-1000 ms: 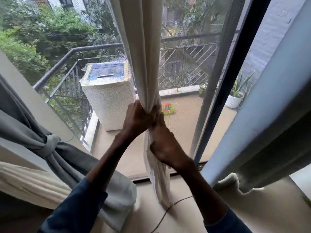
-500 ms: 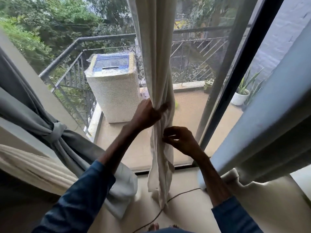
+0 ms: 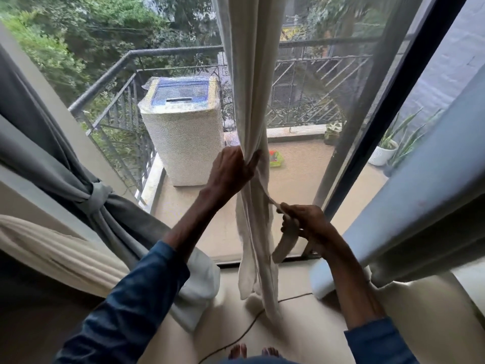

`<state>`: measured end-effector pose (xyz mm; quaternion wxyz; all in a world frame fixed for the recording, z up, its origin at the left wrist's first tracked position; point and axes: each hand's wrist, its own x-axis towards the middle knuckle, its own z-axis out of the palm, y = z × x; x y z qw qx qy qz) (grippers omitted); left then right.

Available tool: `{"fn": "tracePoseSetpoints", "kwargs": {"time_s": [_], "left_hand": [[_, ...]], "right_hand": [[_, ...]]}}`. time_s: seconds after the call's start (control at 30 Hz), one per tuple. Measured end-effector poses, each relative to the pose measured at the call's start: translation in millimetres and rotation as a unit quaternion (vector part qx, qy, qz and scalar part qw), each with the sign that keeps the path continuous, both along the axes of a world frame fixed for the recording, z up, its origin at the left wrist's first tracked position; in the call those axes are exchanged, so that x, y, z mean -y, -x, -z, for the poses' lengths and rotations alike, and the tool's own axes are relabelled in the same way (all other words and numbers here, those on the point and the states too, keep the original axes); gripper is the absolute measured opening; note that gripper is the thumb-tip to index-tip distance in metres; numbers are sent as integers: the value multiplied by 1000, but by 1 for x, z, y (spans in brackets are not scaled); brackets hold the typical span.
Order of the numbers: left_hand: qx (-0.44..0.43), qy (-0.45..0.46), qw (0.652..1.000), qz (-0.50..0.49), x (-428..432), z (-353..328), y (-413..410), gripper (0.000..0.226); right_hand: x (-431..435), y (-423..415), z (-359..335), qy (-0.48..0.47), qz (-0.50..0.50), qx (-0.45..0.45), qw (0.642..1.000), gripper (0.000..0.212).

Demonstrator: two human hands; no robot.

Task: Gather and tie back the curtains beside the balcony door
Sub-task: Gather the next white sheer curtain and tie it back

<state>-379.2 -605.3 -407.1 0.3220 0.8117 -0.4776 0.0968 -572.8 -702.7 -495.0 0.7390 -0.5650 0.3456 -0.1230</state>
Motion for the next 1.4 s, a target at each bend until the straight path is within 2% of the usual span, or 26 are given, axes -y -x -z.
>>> {"fn": "tracePoseSetpoints", "kwargs": {"time_s": [0.1, 0.2, 0.33, 0.5, 0.6, 0.67, 0.73, 0.8, 0.93, 1.07, 1.1, 1.13, 1.17, 1.23, 1.3, 1.33, 1.4], "left_hand": [[27, -26, 998, -46, 0, -3, 2, 53], [39, -66, 994, -76, 5, -5, 4, 57], [33, -94, 989, -111, 12, -5, 5, 61], [-23, -100, 989, -110, 20, -6, 13, 56], [-64, -101, 990, -75, 23, -2, 15, 50], [-62, -113, 990, -53, 21, -2, 17, 47], [-55, -111, 992, -33, 18, -4, 23, 47], [-47, -109, 993, -19, 13, -7, 27, 50], [-47, -151, 987, -30, 3, -13, 30, 54], [-76, -243, 965, -69, -5, -21, 34, 59], [-91, -255, 960, -75, -6, -23, 35, 60], [-113, -258, 956, -77, -7, -24, 35, 60], [-137, -255, 954, -73, -7, -24, 35, 59], [-178, -235, 954, -54, -8, -22, 35, 54], [-200, -205, 958, -22, -8, -19, 36, 43], [-206, -185, 961, -7, -9, -16, 37, 35], [-213, -139, 967, 17, -10, -14, 42, 23]], "right_hand": [[2, 5, -8, -96, 23, 48, 994, 24], [1, 10, -12, -129, 8, 64, 990, 23], [-8, 10, -4, -120, -35, 64, 990, 25], [-41, -7, 2, -35, -107, -32, 993, 26], [-61, -28, 2, -45, -127, -11, 991, 24], [-70, -45, 6, -45, -120, -6, 992, 27], [-78, -64, 11, -64, -115, 17, 991, 21], [-88, -84, 12, -113, -94, 52, 988, 9], [-99, -118, 6, -134, 22, 87, 987, 20], [-96, -129, 21, -169, 117, 191, 960, 28], [-95, -129, 26, -155, 117, 216, 957, 36], [-95, -132, 35, -137, 103, 199, 965, 45], [-97, -134, 34, -115, 104, 189, 970, 46], [-88, -140, 56, -64, 117, 139, 981, 31], [-66, -141, 92, 130, 127, 39, 983, 25], [-54, -140, 115, 195, 113, 33, 974, 27], [-39, -139, 146, 254, 74, 11, 964, 29]]}}
